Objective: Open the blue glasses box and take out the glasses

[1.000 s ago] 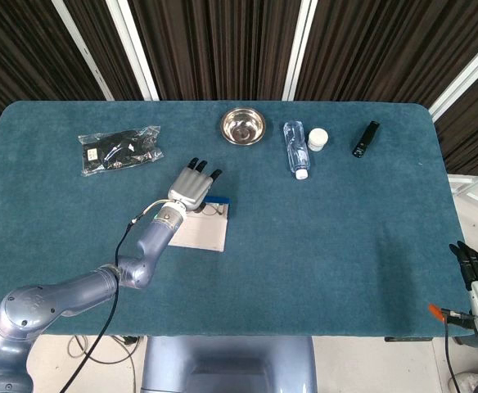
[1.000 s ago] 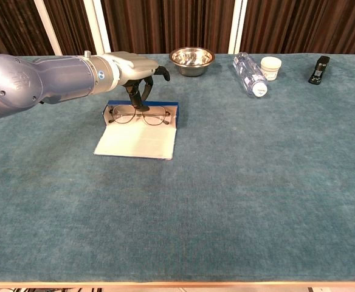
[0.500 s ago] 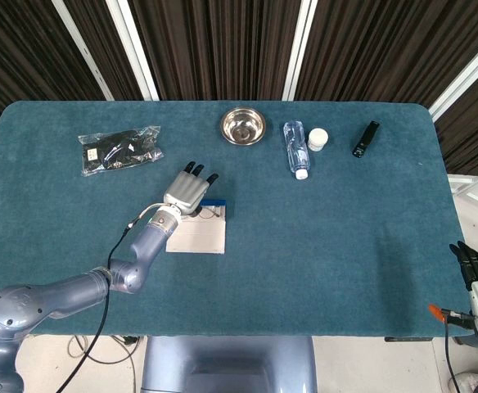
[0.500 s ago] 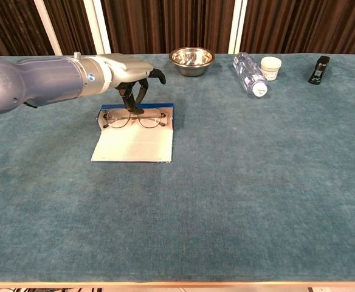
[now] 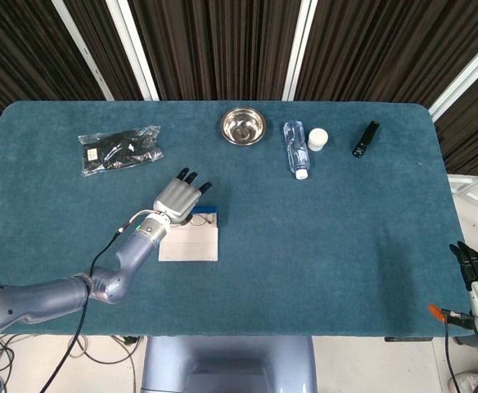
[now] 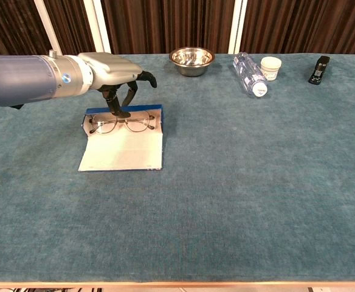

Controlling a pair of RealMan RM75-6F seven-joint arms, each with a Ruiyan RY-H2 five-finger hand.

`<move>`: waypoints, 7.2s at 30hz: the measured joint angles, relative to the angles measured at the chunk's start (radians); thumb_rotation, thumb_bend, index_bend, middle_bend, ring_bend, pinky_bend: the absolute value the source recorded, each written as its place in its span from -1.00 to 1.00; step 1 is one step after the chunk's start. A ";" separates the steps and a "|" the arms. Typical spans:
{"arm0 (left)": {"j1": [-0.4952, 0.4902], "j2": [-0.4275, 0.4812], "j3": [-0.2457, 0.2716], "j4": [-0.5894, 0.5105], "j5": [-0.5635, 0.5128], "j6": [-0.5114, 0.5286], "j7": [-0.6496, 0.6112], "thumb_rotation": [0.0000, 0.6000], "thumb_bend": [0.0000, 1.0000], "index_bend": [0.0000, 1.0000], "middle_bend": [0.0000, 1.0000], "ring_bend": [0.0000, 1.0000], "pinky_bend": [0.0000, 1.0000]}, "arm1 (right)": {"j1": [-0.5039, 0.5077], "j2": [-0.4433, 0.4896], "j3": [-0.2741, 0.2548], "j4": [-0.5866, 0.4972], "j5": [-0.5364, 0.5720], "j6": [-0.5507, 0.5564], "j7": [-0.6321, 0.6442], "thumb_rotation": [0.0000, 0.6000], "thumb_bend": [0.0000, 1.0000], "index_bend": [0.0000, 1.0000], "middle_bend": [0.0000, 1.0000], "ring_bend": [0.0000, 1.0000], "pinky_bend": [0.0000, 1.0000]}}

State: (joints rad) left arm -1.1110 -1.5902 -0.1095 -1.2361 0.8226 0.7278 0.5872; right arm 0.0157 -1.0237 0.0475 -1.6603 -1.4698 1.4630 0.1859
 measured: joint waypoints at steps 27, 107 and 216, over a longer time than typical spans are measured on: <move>0.013 0.052 0.052 0.007 0.130 0.046 0.048 1.00 -0.35 -0.73 0.11 -0.85 -0.85 | -0.001 0.002 0.000 -0.003 0.001 -0.001 0.003 1.00 -0.59 -1.00 -1.00 -1.00 -0.60; 0.172 0.133 -0.044 -0.491 -0.216 0.396 0.262 1.00 -0.60 -0.61 0.07 0.59 0.91 | -0.001 0.010 -0.002 -0.010 -0.003 -0.005 0.024 1.00 -0.59 -1.00 -1.00 -1.00 -0.60; 0.074 -0.163 -0.168 -0.147 -0.541 0.377 0.364 1.00 -0.20 0.05 1.00 1.00 1.00 | -0.003 0.019 -0.005 -0.018 -0.003 -0.008 0.052 1.00 -0.59 -1.00 -1.00 -1.00 -0.60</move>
State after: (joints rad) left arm -1.0369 -1.7529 -0.2775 -1.3829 0.2817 1.1048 0.9508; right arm 0.0131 -1.0044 0.0428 -1.6781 -1.4726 1.4554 0.2383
